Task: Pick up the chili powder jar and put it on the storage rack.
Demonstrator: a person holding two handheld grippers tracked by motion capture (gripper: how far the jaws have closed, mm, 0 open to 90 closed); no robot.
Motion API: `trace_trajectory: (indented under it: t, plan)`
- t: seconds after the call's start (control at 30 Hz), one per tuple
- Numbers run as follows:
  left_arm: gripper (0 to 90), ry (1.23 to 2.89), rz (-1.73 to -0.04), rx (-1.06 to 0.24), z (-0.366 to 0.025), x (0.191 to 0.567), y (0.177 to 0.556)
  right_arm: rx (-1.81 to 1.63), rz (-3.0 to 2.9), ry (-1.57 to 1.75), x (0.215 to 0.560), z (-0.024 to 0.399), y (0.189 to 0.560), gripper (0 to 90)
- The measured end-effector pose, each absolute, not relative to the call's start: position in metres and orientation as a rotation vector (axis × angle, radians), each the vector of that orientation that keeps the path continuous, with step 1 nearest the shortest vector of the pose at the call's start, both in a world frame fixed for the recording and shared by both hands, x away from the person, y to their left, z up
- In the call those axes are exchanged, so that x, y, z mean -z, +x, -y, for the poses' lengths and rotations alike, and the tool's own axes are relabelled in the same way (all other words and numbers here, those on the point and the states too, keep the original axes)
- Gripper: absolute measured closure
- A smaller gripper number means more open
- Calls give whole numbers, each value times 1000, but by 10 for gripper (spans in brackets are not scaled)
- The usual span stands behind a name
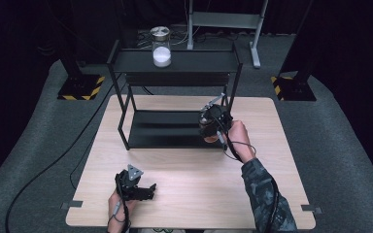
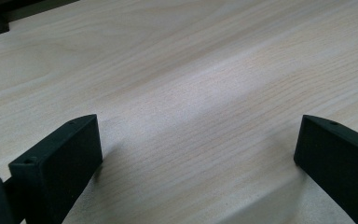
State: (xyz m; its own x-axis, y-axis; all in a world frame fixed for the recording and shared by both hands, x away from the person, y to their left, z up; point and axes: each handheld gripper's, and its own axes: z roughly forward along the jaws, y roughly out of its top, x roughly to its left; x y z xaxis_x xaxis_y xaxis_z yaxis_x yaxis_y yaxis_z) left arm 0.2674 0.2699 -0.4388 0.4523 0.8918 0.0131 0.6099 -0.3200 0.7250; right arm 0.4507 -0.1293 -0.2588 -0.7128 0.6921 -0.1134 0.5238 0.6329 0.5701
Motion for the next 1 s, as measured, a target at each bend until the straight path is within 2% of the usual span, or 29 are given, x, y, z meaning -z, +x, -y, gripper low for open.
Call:
trace_trajectory:
  t: [1.0]
  plan:
    - [2,2049,-1249,-553,-270,439,267,-748,-2493,946,227,129,448,307]
